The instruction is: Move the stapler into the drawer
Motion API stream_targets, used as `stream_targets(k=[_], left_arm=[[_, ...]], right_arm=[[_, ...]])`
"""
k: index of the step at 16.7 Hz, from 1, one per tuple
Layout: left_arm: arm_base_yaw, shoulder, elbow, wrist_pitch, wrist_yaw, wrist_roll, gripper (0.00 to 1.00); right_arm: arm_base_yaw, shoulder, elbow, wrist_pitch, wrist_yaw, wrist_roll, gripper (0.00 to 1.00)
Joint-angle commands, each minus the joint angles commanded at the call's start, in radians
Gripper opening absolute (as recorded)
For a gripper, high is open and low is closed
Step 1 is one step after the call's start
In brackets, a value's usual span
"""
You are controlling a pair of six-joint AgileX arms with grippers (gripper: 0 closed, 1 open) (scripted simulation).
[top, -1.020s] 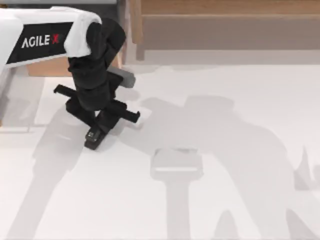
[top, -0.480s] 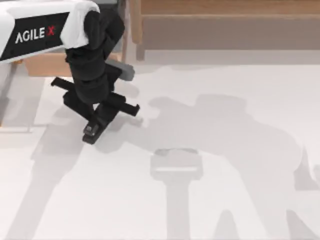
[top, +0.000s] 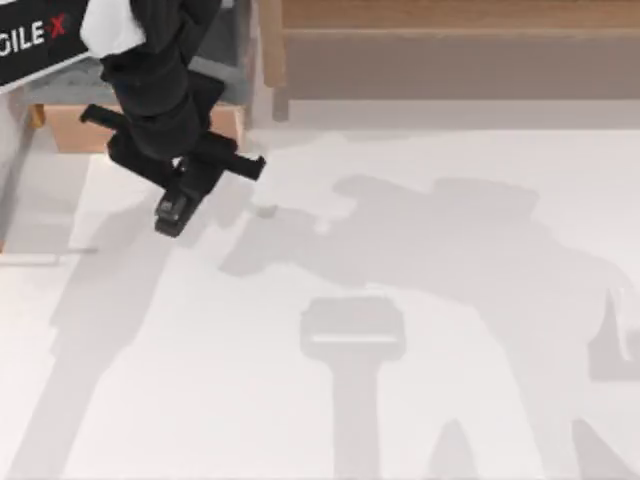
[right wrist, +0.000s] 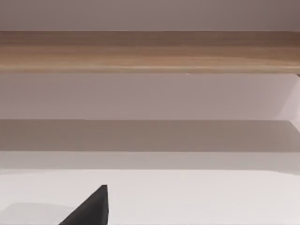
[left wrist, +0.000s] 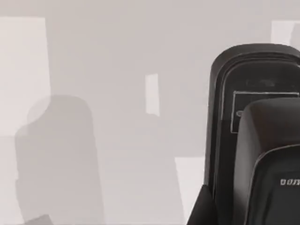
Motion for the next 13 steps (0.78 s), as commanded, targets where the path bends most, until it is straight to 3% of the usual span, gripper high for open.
stream_targets(k=[7,13], left_arm=[[0.213,-0.148,0.224,-0.007,-0.081,0.116,0.00],[0.496,0.020,0.382,-0.075,-0.123,0.225,0.00]], right_arm=[[0.000,0.000,0.000,0.000,0.000,0.000,1.00],[0.000,0.000,0.000,0.000,0.000,0.000,1.00]])
